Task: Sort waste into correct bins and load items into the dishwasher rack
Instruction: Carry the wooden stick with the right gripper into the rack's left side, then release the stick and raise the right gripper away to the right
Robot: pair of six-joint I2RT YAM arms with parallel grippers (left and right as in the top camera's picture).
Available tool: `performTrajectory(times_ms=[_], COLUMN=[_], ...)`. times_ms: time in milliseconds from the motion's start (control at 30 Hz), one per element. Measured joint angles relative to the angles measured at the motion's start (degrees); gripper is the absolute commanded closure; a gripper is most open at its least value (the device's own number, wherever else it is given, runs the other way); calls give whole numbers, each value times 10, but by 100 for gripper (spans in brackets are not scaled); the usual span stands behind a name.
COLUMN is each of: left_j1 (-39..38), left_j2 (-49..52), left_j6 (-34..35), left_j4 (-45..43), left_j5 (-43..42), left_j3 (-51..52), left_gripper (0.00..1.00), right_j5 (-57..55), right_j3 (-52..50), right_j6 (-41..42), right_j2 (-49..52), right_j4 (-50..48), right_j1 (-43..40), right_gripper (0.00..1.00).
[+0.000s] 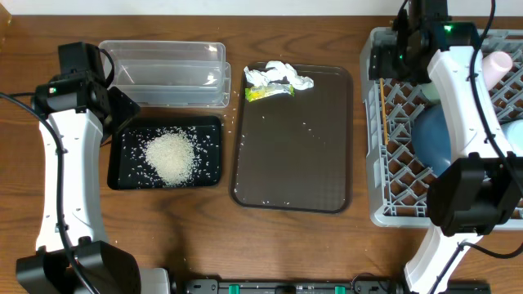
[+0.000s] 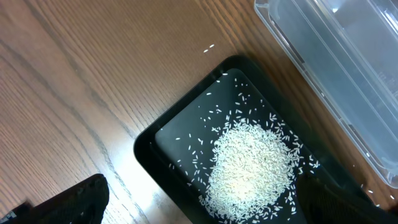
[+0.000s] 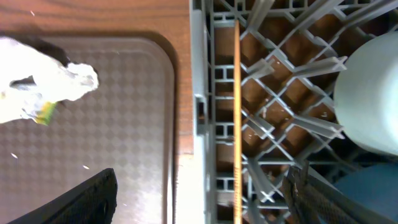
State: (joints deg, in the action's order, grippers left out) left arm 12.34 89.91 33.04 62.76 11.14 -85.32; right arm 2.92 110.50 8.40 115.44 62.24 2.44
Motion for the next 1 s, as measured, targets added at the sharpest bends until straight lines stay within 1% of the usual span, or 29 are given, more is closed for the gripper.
performTrajectory(times_ms=[100,167,200,233,367,433,633,800,1000], left_j1=[0,0,0,0,0,0,0,0,0], left_j2=[0,0,0,0,0,0,0,0,0], left_j6=[0,0,0,0,0,0,0,0,0], left_j4=[0,0,0,0,0,0,0,0,0], left_j5=[0,0,0,0,0,0,0,0,0], left_j3=[0,0,0,0,0,0,0,0,0], left_gripper=[3,3,3,3,3,2,3,3,2], right_j5=[2,2,2,2,3,-1,-59,-89,-94], right_j3=[0,9,14,23,78,102,132,132,131], right_j6=[28,42,47,50,61,68,116,136,142], right_j2=[0,0,0,0,-14,-35,-97,-87,-75], right_j4=[-4,0,0,2,-4,-19,-46,-19,-3], right_j1=[1,0,0,-1,-15,-35,-132,-199,-239], right_gripper=[16,15,12,1,1,1,1,1,1])
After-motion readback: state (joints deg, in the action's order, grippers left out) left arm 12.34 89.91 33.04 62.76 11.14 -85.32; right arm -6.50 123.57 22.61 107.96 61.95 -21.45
